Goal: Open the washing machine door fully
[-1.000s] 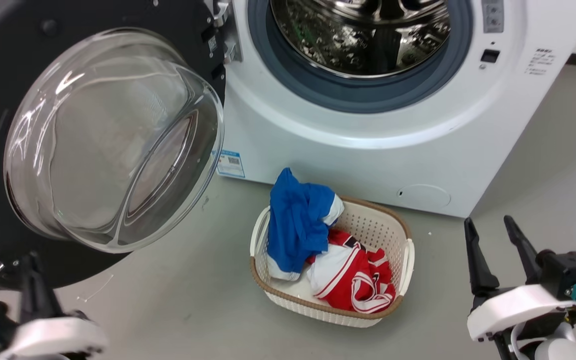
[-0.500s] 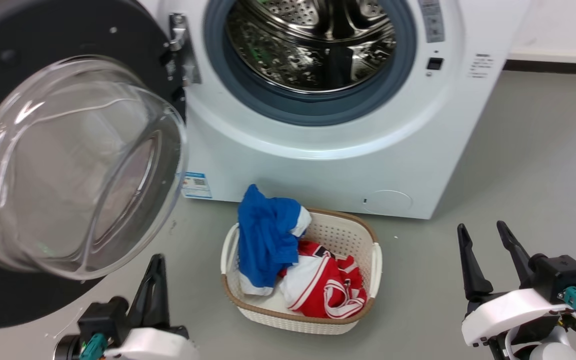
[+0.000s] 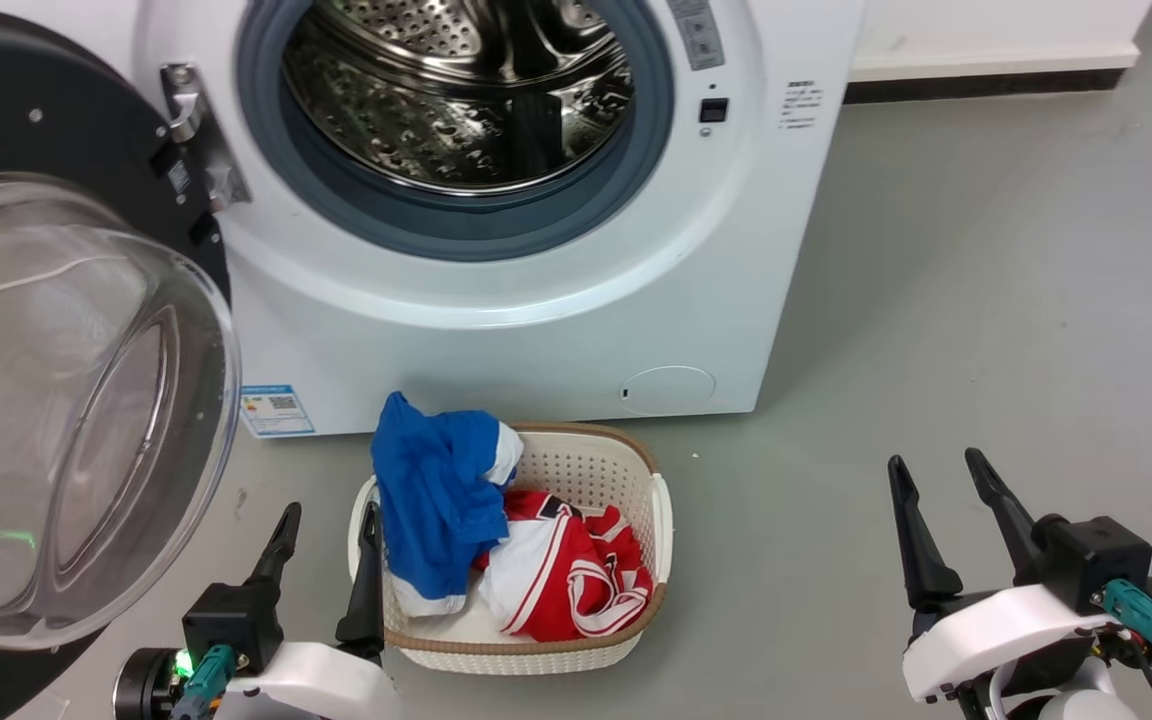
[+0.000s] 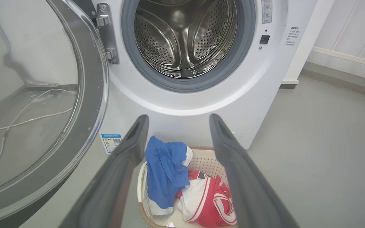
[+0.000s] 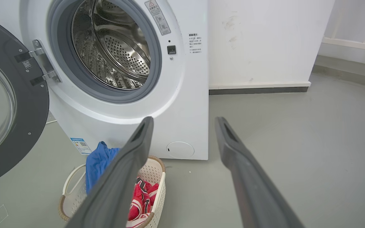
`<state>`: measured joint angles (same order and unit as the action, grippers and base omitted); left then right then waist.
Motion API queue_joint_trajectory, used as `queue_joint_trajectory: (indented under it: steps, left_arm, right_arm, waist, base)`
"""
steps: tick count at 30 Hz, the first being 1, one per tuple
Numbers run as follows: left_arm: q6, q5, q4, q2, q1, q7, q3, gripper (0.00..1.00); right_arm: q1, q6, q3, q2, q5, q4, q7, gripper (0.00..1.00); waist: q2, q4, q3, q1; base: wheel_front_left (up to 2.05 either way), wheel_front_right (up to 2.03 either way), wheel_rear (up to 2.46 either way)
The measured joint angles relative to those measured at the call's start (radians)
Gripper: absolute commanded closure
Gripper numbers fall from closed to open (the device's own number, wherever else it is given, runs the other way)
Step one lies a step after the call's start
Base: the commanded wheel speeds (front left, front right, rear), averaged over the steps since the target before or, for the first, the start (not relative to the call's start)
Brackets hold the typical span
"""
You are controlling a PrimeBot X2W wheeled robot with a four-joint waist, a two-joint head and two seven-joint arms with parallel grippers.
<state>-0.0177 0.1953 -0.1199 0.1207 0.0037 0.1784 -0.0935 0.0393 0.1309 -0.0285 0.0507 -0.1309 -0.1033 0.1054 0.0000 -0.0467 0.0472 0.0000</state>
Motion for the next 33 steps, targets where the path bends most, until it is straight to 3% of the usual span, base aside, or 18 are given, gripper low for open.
queue_joint_trajectory:
  steps: [9,33]
  left_arm:
    - [-0.004,0.006,-0.025,0.002,0.013,0.006,-0.007,0.0]
    - [0.0,0.03,-0.064,0.012,-0.03,0.023,-0.022,0.0]
  right_arm:
    - [-0.025,0.0,-0.008,0.0,0.008,0.0,0.001,0.0]
    - [-0.039,0.0,-0.009,0.0,0.004,0.007,0.001,0.0]
  waist:
    - [0.0,-0.031,-0.033,0.0]
    - [0.0001,-0.031,-0.016,0.0]
  base:
    - [0.0,0.0,0.0]
    - [0.0,0.0,0.0]
